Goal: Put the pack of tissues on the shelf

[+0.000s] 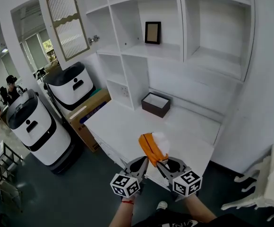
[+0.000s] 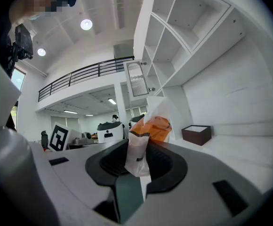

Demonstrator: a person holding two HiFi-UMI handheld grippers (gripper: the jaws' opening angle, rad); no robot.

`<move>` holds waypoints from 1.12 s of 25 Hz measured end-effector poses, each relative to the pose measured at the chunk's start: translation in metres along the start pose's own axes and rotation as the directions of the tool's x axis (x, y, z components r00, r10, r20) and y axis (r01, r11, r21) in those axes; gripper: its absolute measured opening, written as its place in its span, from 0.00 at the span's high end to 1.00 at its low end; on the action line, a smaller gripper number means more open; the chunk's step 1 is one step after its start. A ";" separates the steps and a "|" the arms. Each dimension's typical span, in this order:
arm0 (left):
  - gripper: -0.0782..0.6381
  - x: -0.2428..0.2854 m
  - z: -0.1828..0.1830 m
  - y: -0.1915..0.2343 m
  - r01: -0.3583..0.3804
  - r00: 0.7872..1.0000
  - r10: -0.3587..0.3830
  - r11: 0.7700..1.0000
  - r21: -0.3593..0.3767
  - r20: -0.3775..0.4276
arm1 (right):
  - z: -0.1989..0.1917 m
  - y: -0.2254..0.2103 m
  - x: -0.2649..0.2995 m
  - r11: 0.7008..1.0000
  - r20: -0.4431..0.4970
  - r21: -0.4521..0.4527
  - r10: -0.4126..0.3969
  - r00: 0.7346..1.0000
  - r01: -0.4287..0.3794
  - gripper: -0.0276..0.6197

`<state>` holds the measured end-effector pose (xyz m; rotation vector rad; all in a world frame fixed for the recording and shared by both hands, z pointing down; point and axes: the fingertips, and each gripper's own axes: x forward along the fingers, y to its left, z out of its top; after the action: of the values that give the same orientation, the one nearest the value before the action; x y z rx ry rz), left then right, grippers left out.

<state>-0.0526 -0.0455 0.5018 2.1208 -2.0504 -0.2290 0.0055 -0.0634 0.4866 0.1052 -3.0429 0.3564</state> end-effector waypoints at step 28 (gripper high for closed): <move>0.88 0.135 0.081 0.086 0.256 0.965 -0.257 0.966 -0.027 -0.044 | 0.097 -0.104 0.109 0.976 0.059 -0.072 -0.202 0.978 0.206 0.78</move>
<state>-0.1504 -0.1850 0.4451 2.3514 -1.7360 -0.2317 -0.1015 -0.1940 0.4250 0.4254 -3.0528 0.2223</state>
